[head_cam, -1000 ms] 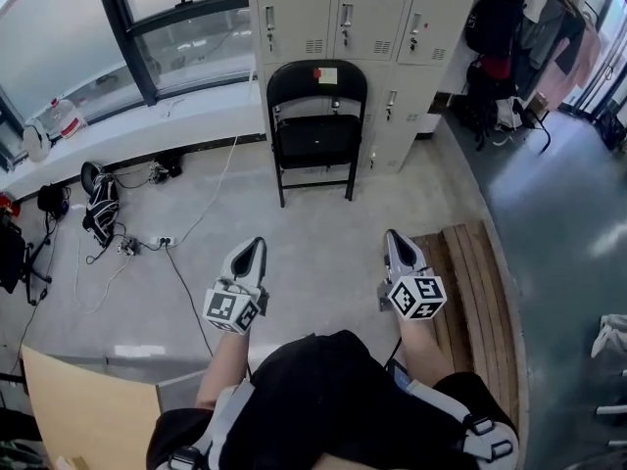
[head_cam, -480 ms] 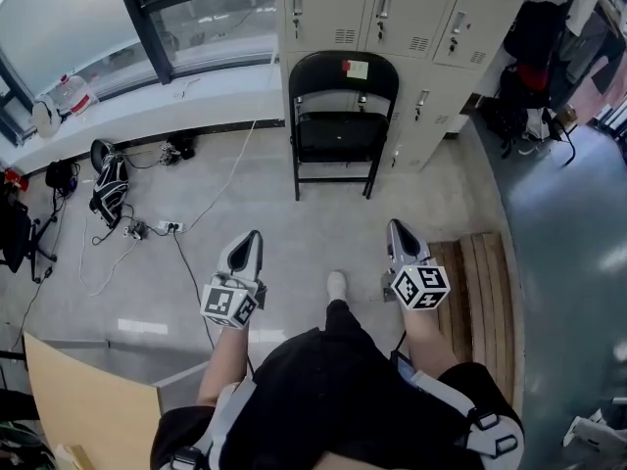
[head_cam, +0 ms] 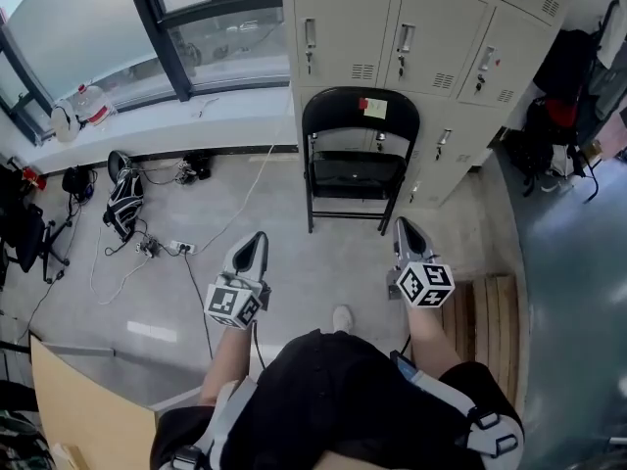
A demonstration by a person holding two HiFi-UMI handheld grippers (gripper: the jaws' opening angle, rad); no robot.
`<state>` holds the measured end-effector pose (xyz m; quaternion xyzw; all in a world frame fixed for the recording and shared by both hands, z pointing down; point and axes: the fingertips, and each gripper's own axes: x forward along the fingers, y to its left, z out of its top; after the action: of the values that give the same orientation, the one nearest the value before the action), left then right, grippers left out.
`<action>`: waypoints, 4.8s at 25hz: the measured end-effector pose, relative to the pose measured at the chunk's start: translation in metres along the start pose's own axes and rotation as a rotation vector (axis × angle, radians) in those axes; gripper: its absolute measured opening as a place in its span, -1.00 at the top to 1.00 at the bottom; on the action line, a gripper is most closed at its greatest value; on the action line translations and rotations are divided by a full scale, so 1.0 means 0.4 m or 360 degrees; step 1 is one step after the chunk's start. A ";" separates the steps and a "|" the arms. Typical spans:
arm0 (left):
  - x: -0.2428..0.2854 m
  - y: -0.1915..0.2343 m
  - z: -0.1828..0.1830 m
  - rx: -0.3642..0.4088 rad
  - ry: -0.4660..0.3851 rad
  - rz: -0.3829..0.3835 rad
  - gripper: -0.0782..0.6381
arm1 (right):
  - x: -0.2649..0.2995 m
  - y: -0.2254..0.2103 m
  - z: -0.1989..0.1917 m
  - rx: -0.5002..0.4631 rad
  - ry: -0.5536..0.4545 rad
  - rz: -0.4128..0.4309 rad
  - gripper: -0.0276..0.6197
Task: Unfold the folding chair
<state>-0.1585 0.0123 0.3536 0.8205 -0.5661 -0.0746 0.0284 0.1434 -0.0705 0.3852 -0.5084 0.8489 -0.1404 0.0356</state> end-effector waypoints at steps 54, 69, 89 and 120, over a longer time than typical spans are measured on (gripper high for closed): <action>0.958 0.375 -0.190 -0.0005 0.0281 -0.0472 0.78 | 0.648 -0.280 0.003 0.0092 0.0184 -0.0411 0.90; 1.101 0.451 -0.333 0.0054 0.0520 -0.0593 0.57 | 0.667 -0.291 -0.077 0.0233 0.0193 -0.0655 0.90; 1.164 0.463 -0.486 0.0301 0.0864 -0.0689 0.14 | 0.657 -0.286 -0.219 0.0329 0.0404 -0.0704 0.90; 1.044 0.397 -0.462 0.0299 0.0903 -0.0857 0.14 | 0.884 -0.347 -0.665 0.1710 0.0467 -0.1040 -0.05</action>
<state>-0.1313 -0.4410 0.5193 0.9265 -0.3050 0.2021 0.0879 0.0379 -0.3872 0.7073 -0.6275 0.4578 -0.6175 0.1241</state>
